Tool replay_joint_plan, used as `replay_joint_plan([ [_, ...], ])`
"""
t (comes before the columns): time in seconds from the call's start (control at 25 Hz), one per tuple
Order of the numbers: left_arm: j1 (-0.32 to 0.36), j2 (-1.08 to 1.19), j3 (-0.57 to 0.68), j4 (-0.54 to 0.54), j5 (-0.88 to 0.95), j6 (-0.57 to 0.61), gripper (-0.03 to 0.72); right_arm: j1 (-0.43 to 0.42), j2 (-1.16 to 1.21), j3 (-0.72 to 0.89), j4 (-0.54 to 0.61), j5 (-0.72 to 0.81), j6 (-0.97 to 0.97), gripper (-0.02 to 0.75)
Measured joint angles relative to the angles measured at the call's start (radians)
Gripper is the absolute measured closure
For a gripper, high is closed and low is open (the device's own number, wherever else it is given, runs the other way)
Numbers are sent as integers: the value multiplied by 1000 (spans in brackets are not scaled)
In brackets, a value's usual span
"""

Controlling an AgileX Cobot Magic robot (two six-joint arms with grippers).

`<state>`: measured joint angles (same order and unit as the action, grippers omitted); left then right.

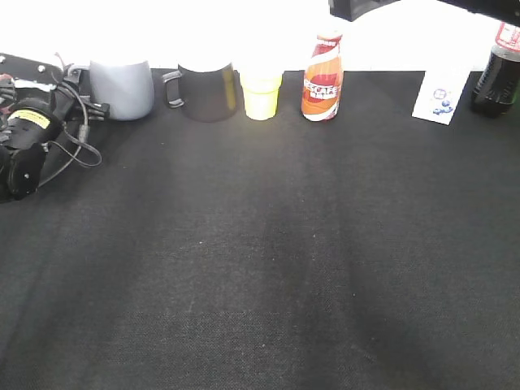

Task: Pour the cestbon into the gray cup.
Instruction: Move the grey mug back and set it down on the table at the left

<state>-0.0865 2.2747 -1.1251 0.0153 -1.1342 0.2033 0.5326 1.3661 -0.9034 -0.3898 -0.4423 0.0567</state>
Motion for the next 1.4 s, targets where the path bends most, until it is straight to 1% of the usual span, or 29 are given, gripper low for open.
replay_joint_plan([
  [0.52,0,4,0,3,0,0,634,0,0,0,-10,0,-2,254],
  [0.84,0,5,-1,24,-36,-22,548,0,0,0,-18,0,-3,254],
  [1.0,0,4,-1,1,-42,-22,445,0,0,0,-25,0,-3,254],
  [1.2,0,4,0,-29,2,-23,435,0,0,0,-25,0,-3,254],
  [1.4,0,-2,59,-35,-38,-23,433,0,0,0,-26,0,-3,254],
])
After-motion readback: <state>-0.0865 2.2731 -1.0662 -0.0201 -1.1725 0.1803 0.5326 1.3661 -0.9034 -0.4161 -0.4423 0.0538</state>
